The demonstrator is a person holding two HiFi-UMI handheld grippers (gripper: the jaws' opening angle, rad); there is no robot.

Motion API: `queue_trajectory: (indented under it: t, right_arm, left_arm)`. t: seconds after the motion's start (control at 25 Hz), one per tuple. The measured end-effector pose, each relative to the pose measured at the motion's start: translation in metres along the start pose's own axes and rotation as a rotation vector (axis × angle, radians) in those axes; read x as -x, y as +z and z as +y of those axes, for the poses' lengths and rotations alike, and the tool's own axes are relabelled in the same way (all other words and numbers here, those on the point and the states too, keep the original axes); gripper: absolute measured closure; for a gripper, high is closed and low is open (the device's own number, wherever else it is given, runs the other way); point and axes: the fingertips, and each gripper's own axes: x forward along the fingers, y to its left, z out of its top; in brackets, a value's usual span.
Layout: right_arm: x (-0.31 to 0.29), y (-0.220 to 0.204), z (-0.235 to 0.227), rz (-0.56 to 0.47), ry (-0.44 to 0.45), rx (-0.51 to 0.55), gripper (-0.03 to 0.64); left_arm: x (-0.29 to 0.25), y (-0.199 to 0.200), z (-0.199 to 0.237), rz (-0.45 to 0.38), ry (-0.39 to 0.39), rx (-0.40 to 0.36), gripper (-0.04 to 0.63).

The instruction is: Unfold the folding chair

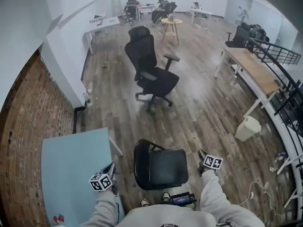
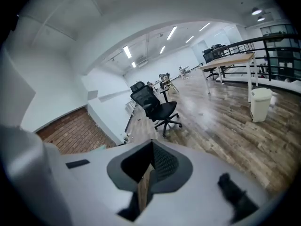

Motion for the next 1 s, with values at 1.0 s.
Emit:
queue_trajectory:
  t: [1.0]
  right_arm:
    - [0.133, 0.129, 0.378, -0.268, 0.339, 0.381, 0.611]
  left_arm:
    - [0.063, 0.167, -0.175, -0.272, -0.206, -0.393, 0.591]
